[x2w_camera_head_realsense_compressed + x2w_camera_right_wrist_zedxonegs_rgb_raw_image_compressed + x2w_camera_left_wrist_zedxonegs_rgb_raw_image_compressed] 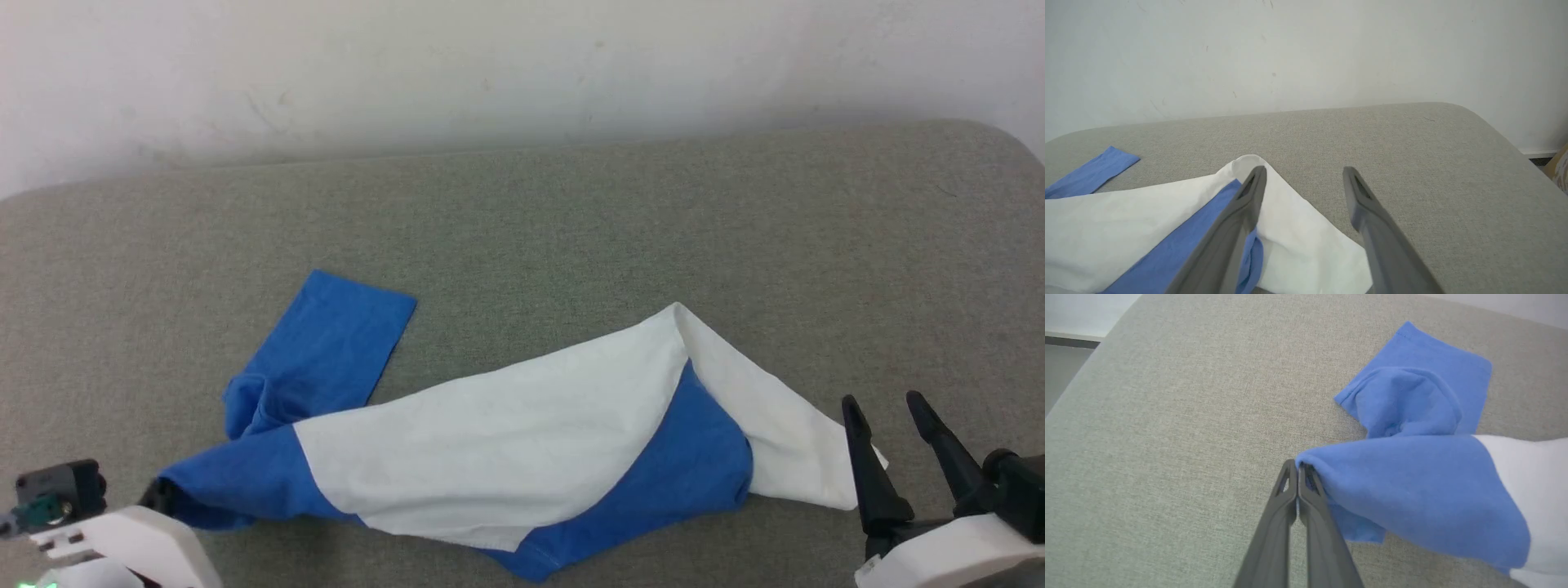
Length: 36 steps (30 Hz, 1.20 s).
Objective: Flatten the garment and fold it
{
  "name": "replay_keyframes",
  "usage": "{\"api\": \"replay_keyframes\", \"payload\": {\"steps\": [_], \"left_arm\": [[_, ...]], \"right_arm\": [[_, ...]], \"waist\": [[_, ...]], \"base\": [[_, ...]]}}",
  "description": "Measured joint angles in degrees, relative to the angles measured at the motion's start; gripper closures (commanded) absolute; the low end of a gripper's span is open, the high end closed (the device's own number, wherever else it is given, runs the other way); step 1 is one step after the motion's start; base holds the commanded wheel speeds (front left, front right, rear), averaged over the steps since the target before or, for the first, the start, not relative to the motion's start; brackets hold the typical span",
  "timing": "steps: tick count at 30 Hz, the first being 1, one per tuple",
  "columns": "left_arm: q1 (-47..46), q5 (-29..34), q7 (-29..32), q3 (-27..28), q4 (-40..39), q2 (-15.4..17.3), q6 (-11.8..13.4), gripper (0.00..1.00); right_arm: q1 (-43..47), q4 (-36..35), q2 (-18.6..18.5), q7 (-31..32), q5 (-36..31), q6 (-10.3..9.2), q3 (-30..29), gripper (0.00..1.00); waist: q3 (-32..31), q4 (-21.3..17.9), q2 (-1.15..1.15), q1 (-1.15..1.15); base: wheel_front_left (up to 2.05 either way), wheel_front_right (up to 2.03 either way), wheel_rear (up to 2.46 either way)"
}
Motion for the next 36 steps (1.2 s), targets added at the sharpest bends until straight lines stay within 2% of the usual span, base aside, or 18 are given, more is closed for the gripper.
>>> {"api": "replay_keyframes", "payload": {"steps": [3, 9, 16, 26, 36], "left_arm": [[-0.01, -1.88, -5.71, 0.81, -0.07, -3.08, -0.59, 0.0], [-0.13, -1.72, -19.36, 2.01, -3.47, -6.59, -1.78, 0.0], [-0.44, 4.21, -31.66, -1.16, -5.31, -7.9, -3.47, 0.0], [0.52, 8.69, -34.94, -5.84, -5.69, -10.94, -3.61, 0.0], [0.34, 8.73, -35.32, -6.36, -4.02, -12.03, -4.13, 0.0]], "right_arm": [[-0.02, 0.35, -0.09, 0.12, 0.0, 0.0, 0.13, 0.0], [0.1, 0.51, -0.13, 1.03, 0.11, 0.0, 0.12, 0.0], [0.36, 0.81, -0.52, 2.91, 0.79, 0.0, 0.19, 0.0], [1.66, 6.7, -2.08, 7.57, 3.57, 0.0, -1.29, 0.0], [-0.62, 14.67, -7.19, 15.1, 9.42, 0.0, 11.45, 0.0]], "waist": [[-0.42, -0.05, 0.0, 0.0], [-2.07, 0.16, 0.0, 0.0], [-4.1, 0.66, 0.0, -0.01], [-5.05, 2.07, 0.0, -0.01], [-4.58, 4.25, 0.0, -0.01]], "base": [[0.0, 0.0, 0.0], [0.0, 0.0, 0.0], [0.0, 0.0, 0.0], [0.0, 0.0, 0.0], [0.0, 0.0, 0.0]]}}
